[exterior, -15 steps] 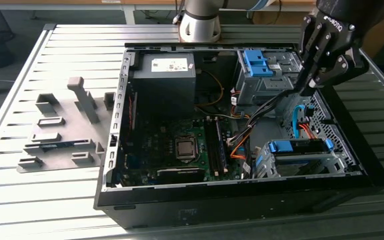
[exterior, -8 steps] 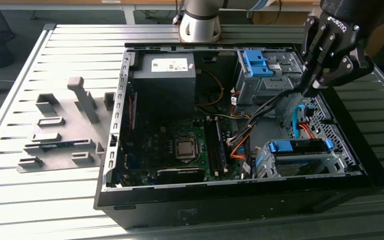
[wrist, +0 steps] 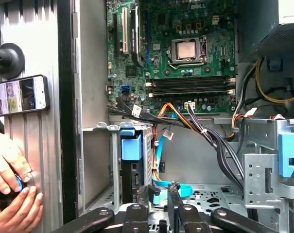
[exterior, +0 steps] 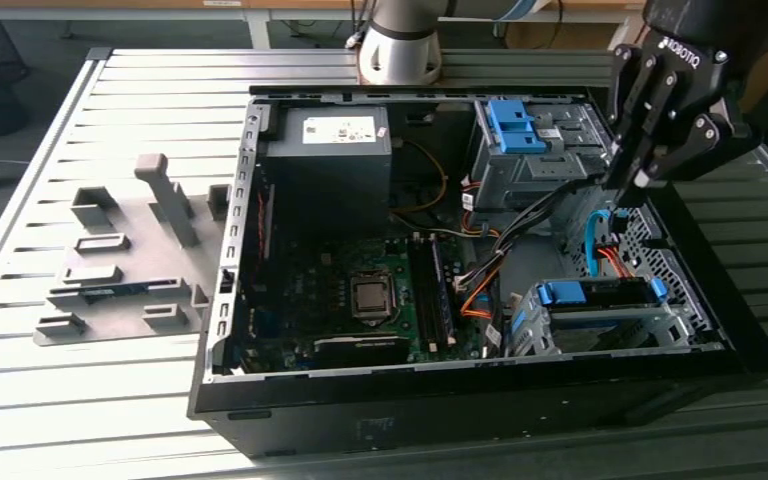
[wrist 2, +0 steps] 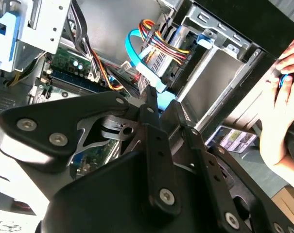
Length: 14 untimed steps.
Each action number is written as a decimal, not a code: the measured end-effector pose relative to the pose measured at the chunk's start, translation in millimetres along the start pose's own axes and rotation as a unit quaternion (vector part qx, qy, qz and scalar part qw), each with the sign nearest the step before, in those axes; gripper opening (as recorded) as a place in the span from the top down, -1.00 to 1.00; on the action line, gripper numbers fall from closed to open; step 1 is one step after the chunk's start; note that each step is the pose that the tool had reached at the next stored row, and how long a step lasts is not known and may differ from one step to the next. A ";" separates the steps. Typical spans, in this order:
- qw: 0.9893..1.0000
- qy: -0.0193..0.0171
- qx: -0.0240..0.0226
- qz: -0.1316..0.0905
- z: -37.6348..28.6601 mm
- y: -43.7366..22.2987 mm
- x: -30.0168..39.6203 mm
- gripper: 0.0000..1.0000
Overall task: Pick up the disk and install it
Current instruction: 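Insert the second disk wire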
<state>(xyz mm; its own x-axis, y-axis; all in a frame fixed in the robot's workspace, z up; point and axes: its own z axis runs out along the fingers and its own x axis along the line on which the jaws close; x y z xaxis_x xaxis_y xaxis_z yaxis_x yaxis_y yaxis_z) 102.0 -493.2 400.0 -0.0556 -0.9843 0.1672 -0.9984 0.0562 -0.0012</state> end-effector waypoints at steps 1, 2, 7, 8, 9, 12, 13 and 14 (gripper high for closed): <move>1.000 0.000 0.000 0.000 0.8 -0.2 -0.1 0.40; 1.000 0.000 0.000 0.000 2.0 -0.4 -0.4 0.40; 1.000 0.000 0.001 -0.005 8.2 -1.8 -1.5 0.40; 1.000 0.002 0.001 -0.005 9.1 -1.9 -1.6 0.40; 1.000 0.004 0.001 -0.005 9.8 -1.9 -1.8 0.40; 1.000 0.012 0.001 -0.005 11.9 -1.9 -2.1 0.40; 1.000 0.012 0.001 -0.005 12.6 -2.1 -2.2 0.40; 1.000 0.012 0.001 -0.005 13.2 -2.2 -2.3 0.40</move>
<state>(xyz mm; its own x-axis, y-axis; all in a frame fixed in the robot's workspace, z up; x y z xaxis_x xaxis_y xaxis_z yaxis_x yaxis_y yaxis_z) 104.2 -493.3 386.6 -0.0459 -0.9804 0.1917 -0.9989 0.0463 -0.0024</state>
